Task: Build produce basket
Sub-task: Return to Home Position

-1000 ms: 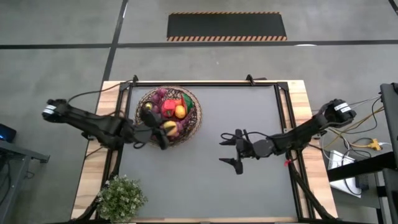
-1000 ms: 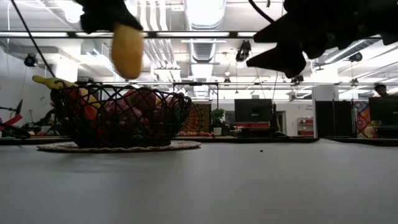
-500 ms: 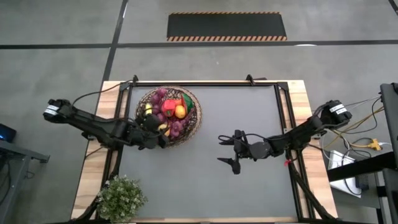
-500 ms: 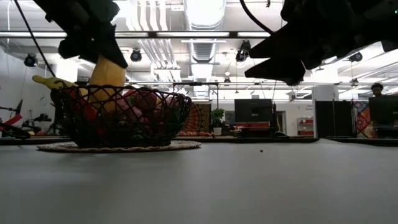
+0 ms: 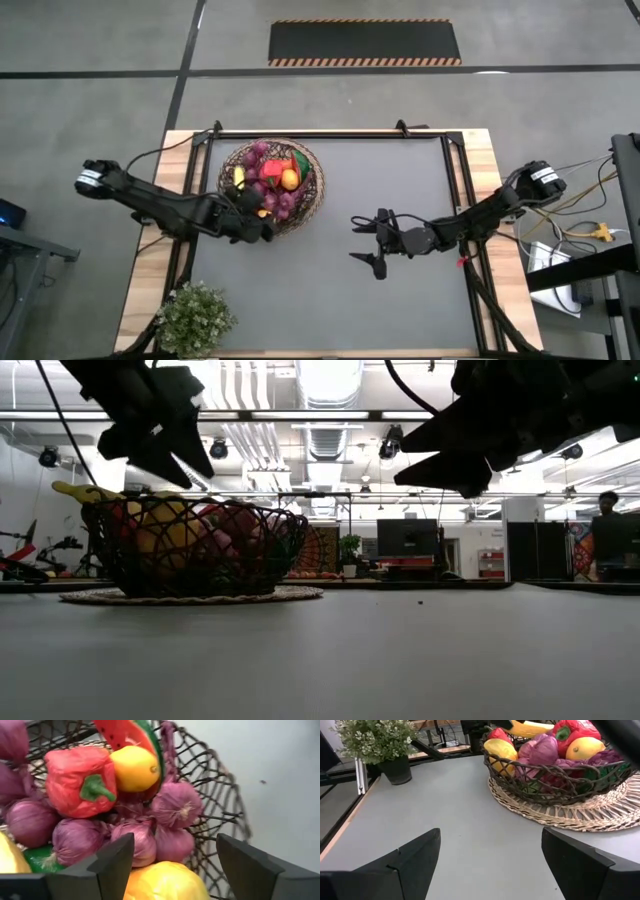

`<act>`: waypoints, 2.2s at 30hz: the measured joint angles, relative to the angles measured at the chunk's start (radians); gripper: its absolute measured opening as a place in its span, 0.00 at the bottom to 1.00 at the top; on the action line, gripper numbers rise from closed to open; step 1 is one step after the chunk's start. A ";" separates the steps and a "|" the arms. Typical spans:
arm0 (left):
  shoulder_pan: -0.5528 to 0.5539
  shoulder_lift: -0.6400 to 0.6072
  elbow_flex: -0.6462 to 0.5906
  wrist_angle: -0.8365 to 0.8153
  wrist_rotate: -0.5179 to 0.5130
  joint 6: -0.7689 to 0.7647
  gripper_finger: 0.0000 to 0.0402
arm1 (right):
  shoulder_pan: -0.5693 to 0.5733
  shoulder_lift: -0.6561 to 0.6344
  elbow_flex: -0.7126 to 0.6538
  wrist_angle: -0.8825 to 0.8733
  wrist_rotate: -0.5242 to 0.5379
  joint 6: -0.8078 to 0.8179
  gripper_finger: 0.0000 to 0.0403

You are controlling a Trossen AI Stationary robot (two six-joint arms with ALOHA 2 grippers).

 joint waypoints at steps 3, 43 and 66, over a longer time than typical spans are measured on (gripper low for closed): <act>-0.001 -0.030 0.016 0.001 0.027 0.028 0.66 | 0.000 0.000 0.000 -0.005 0.000 0.003 0.81; -0.219 -0.636 -0.547 0.844 0.276 1.110 0.13 | -0.381 -0.275 -0.248 0.336 -0.456 -0.597 0.81; -0.218 -1.045 -0.814 0.864 0.257 1.134 0.04 | -0.578 -0.692 -0.472 0.215 -0.552 -0.537 0.81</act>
